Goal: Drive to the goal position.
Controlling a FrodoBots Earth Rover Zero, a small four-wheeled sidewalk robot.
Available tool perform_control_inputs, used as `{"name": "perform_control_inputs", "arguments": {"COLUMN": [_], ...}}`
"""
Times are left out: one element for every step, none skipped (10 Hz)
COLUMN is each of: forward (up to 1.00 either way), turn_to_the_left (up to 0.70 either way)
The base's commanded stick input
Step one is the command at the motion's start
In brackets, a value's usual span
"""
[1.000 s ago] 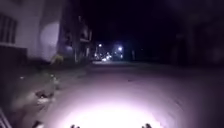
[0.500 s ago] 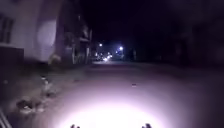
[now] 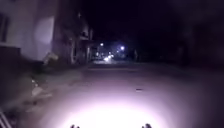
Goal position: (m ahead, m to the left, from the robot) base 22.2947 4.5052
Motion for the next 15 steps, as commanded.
{"name": "perform_control_inputs", "arguments": {"forward": [0.7,0.7,0.7,0.7,0.7,0.7,0.7,0.7,0.7,0.7,0.7,0.7,0.7,0.7,0.7], "turn_to_the_left": [0.0,0.0,0.0,0.0,0.0,0.0,0.0,0.0,0.0,0.0,0.0,0.0,0.0,0.0,0.0]}}
